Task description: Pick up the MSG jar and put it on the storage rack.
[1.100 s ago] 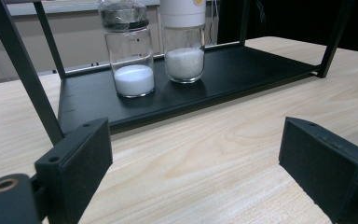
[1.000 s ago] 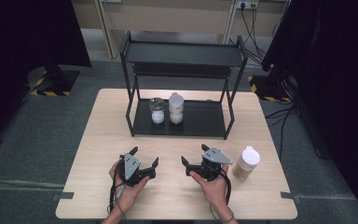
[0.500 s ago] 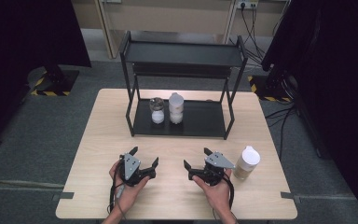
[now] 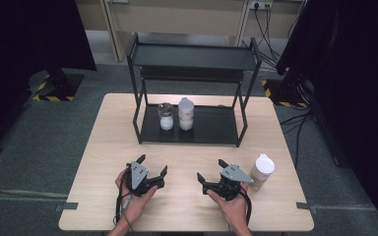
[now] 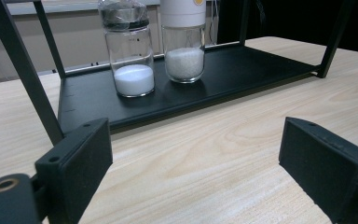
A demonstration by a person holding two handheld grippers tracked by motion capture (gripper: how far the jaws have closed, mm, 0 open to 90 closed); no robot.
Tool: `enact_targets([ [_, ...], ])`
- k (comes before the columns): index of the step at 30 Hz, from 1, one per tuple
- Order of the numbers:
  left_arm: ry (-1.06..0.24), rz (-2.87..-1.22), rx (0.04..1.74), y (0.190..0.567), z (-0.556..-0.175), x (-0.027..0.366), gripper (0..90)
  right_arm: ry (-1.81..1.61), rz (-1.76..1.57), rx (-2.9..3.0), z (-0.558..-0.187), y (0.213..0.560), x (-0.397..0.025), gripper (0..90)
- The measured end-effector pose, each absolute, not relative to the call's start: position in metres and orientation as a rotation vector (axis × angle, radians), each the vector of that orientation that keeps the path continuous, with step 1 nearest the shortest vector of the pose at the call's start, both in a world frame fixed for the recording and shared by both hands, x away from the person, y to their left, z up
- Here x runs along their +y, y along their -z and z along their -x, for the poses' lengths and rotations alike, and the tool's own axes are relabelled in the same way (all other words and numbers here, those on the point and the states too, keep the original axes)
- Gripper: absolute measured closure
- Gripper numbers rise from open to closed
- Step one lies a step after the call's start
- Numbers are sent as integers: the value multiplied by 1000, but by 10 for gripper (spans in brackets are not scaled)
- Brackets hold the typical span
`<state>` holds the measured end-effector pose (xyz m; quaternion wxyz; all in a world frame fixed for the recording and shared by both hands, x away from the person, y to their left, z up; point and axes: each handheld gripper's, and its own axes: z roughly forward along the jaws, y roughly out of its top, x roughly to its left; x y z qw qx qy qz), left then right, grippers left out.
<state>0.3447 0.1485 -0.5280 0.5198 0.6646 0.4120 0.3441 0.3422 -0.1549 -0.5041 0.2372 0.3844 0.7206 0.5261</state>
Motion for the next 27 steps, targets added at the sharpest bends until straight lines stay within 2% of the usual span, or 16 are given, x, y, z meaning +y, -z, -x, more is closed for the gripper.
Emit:
enact_targets([
  [27,-824,-1594,992,528,-345,149,88,-1413,-1071,1973,-314,509,-187,45],
])
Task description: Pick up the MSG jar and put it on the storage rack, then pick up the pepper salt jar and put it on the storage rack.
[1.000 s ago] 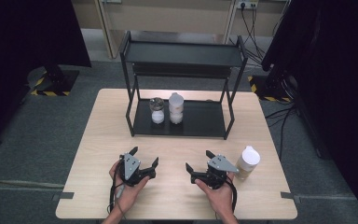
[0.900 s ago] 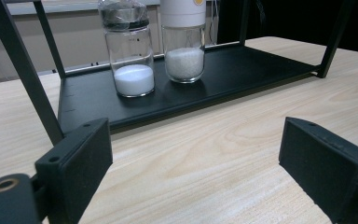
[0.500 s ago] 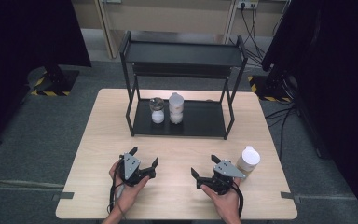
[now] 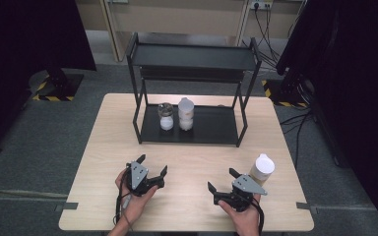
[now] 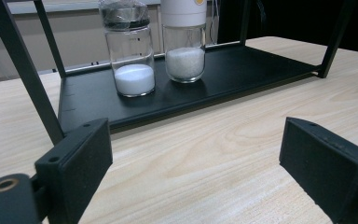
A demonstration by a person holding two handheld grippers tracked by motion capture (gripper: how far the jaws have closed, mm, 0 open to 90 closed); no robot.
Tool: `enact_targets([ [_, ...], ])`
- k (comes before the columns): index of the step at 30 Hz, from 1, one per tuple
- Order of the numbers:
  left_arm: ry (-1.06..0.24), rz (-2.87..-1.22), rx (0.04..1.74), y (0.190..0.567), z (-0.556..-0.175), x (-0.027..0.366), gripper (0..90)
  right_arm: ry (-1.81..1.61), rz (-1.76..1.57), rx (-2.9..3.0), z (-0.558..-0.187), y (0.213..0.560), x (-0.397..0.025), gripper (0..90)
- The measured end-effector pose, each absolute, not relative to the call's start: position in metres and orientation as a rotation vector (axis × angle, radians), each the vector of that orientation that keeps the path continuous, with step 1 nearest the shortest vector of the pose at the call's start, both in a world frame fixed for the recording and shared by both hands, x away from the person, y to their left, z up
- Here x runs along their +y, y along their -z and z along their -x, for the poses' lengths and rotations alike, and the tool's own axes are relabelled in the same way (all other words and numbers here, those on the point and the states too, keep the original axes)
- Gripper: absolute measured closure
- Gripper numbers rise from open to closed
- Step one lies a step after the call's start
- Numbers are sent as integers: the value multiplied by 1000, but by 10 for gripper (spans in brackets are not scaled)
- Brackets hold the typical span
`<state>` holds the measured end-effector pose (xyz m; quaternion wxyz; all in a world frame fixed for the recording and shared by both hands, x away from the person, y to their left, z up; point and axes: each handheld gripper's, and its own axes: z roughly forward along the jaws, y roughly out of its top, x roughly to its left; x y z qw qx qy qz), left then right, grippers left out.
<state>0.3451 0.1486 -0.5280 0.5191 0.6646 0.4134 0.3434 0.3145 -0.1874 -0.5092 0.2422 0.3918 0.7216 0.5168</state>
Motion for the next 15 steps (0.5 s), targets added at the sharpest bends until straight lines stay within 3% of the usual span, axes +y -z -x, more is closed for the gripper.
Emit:
enact_targets([
  [15,-824,-1596,989,528,-345,148,88,-1377,-1112,1920,-305,504,-211,46],
])
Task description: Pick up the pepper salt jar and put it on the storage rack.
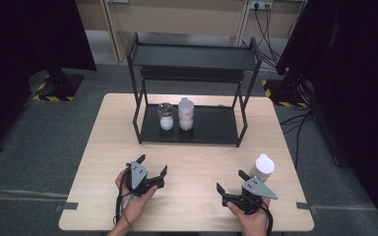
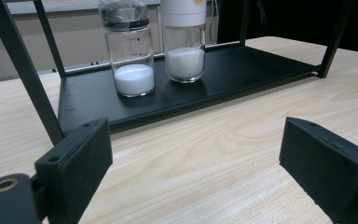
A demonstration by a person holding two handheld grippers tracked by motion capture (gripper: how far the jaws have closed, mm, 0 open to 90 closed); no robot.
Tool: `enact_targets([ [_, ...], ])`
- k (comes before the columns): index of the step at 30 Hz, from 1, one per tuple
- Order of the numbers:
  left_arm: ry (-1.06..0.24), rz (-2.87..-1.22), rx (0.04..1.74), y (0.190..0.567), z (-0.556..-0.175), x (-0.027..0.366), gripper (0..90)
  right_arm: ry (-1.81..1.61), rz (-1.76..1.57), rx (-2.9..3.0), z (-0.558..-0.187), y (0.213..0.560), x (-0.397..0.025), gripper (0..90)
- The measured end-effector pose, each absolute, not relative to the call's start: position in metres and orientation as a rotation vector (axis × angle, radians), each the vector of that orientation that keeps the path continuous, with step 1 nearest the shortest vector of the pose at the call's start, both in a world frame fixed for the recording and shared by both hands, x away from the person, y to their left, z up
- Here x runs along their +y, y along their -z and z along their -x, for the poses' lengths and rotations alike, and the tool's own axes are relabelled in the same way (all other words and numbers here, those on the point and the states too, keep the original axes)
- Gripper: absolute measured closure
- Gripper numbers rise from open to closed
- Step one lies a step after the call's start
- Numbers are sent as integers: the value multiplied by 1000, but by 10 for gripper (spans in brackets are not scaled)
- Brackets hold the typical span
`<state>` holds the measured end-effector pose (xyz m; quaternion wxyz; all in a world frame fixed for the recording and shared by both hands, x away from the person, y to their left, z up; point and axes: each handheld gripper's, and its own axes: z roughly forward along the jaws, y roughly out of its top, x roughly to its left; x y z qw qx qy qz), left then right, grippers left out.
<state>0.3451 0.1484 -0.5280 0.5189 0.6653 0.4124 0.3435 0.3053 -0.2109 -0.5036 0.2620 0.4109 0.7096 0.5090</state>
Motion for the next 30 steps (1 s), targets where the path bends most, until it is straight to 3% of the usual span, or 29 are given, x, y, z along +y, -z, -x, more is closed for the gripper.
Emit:
enact_targets([
  [30,-828,-1594,987,528,-345,148,89,-1346,-1161,1890,-277,497,-247,54],
])
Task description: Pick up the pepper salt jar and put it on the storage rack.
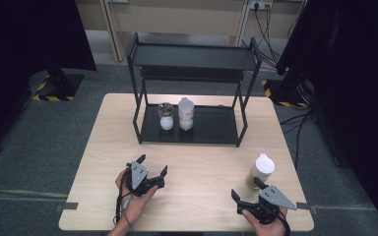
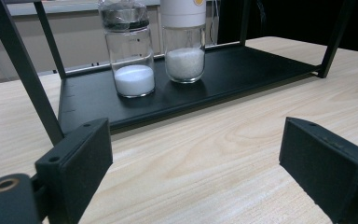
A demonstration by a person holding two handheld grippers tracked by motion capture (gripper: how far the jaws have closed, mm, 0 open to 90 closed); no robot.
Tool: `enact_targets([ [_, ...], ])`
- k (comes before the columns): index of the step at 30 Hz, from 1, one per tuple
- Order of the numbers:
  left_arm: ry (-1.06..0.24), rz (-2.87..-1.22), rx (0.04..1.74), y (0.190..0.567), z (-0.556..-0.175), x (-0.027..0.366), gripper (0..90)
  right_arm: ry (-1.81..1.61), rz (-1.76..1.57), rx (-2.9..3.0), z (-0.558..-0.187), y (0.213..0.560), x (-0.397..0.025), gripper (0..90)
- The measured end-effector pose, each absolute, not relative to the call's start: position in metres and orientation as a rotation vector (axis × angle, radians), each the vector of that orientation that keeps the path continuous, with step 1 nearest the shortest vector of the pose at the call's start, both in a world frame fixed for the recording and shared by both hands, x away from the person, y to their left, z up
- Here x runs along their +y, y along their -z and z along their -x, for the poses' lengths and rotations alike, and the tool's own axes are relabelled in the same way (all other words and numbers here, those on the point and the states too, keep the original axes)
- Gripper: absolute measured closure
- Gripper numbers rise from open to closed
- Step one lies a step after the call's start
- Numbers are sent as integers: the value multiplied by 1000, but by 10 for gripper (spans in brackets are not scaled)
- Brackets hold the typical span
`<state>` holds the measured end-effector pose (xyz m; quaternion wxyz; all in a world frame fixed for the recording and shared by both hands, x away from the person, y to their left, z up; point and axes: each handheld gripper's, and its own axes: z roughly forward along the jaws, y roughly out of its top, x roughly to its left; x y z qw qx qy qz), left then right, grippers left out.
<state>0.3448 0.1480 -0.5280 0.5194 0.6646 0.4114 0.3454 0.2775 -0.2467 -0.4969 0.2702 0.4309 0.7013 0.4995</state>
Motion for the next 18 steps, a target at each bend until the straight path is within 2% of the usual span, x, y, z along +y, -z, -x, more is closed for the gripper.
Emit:
enact_targets([
  [18,-828,-1592,989,528,-345,148,90,-1288,-1247,1825,-274,499,-272,55],
])
